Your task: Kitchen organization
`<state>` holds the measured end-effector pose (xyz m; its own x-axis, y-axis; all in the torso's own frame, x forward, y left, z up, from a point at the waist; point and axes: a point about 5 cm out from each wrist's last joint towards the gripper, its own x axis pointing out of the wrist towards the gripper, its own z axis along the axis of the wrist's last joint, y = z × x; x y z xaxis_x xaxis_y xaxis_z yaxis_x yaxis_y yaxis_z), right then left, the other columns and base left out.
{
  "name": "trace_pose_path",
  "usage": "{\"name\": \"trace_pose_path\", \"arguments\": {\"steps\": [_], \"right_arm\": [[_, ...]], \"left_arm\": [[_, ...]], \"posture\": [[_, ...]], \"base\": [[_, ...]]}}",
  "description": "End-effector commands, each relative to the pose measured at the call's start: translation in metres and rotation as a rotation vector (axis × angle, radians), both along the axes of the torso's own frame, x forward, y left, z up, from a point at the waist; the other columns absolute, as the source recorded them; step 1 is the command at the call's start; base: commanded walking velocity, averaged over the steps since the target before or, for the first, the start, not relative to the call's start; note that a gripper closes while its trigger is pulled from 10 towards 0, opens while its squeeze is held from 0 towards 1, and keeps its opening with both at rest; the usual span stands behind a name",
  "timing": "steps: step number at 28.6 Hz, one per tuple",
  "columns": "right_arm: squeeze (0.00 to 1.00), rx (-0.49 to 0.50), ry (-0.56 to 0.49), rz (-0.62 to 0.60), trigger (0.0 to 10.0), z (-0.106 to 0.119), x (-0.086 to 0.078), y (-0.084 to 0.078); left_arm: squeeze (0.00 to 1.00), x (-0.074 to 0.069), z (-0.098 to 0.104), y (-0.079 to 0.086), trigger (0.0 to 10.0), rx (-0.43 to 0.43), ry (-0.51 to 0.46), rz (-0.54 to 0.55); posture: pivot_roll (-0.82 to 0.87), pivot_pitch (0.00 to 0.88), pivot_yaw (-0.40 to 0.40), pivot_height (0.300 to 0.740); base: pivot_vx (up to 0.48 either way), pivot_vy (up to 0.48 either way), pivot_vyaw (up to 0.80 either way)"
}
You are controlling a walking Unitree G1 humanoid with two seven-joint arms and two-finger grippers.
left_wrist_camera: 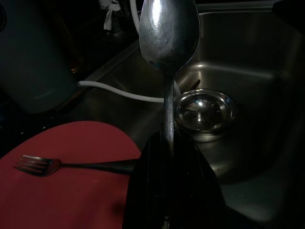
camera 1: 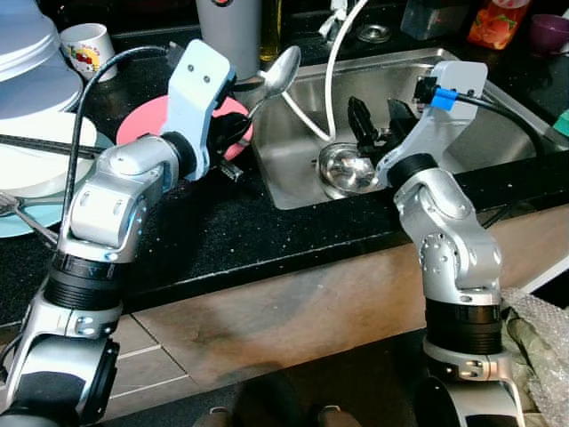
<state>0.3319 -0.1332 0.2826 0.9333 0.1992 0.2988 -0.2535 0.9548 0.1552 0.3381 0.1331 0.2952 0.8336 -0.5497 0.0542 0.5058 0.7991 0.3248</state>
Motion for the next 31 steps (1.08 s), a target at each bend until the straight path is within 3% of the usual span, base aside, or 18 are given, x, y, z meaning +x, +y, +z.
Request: {"name": "trace_pose_path", "arguments": {"steps": [1, 2, 3, 10, 11, 12, 13, 14, 15, 18, 21, 31], "right_arm": [[0.00, 0.028, -0.012, 0.016, 10.0, 0.006, -0.003, 0.001], [0.00, 0.028, -0.012, 0.016, 10.0, 0.006, -0.003, 0.001], [1.00, 0.036, -0.013, 0.028, 10.0, 0.007, -0.004, 0.003], [1.00, 0.074, 0.000, 0.106, 10.0, 0.010, -0.009, 0.013], [1.00, 0.134, 0.036, 0.172, 10.0, 0.010, -0.010, 0.021], [0.51, 0.168, 0.052, 0.208, 10.0, 0.010, -0.011, 0.024], [0.28, 0.196, 0.063, 0.236, 10.0, 0.010, -0.012, 0.027], [0.28, 0.196, 0.063, 0.236, 10.0, 0.010, -0.012, 0.027], [0.00, 0.219, 0.073, 0.260, 10.0, 0.010, -0.013, 0.030], [0.00, 0.339, 0.100, 0.397, 10.0, 0.013, -0.020, 0.044], [0.00, 0.402, 0.113, 0.443, 10.0, 0.016, -0.022, 0.049], [0.00, 0.417, 0.129, 0.448, 10.0, 0.016, -0.022, 0.049]], "left_arm": [[0.00, -0.004, 0.001, 0.002, 10.0, 0.012, -0.034, -0.005], [0.00, -0.004, 0.001, 0.002, 10.0, 0.012, -0.034, -0.005], [0.00, -0.006, 0.001, 0.002, 10.0, 0.008, -0.043, -0.010], [0.00, -0.011, -0.004, -0.003, 10.0, 0.022, -0.055, -0.033], [0.00, -0.011, -0.007, -0.002, 10.0, 0.043, -0.063, -0.014], [0.00, -0.011, -0.008, -0.002, 10.0, 0.048, -0.066, -0.009], [0.00, -0.012, -0.009, -0.002, 10.0, 0.051, -0.067, -0.010], [0.00, -0.012, -0.009, -0.002, 10.0, 0.051, -0.067, -0.010], [0.00, -0.012, -0.009, -0.002, 10.0, 0.055, -0.068, -0.011], [0.00, -0.012, -0.013, -0.003, 10.0, 0.093, -0.075, 0.002], [0.00, -0.013, -0.014, -0.003, 10.0, 0.090, -0.075, -0.004], [0.00, -0.019, -0.010, -0.015, 10.0, 0.045, -0.082, -0.074]], "posture": [[0.03, 0.127, 0.032, 0.740], [0.03, 0.127, 0.032, 0.740], [0.03, 0.132, 0.033, 0.740], [0.03, 0.146, 0.031, 0.740], [0.03, 0.146, 0.030, 0.740], [0.03, 0.146, 0.030, 0.740], [0.03, 0.146, 0.030, 0.740], [0.03, 0.146, 0.030, 0.740], [0.03, 0.148, 0.028, 0.740], [0.03, 0.149, 0.029, 0.740], [0.03, 0.150, 0.029, 0.740], [0.03, 0.151, 0.027, 0.740]], "base": [[0.000, 0.000, 0.00], [0.000, 0.000, 0.00], [0.000, 0.000, 0.00], [0.000, 0.000, 0.00], [0.000, 0.000, 0.00], [0.000, 0.000, 0.00], [0.000, 0.000, 0.00], [0.000, 0.000, 0.00], [0.000, 0.000, 0.00], [0.000, 0.000, 0.00], [0.000, 0.000, 0.00], [0.000, 0.000, 0.00]]}}
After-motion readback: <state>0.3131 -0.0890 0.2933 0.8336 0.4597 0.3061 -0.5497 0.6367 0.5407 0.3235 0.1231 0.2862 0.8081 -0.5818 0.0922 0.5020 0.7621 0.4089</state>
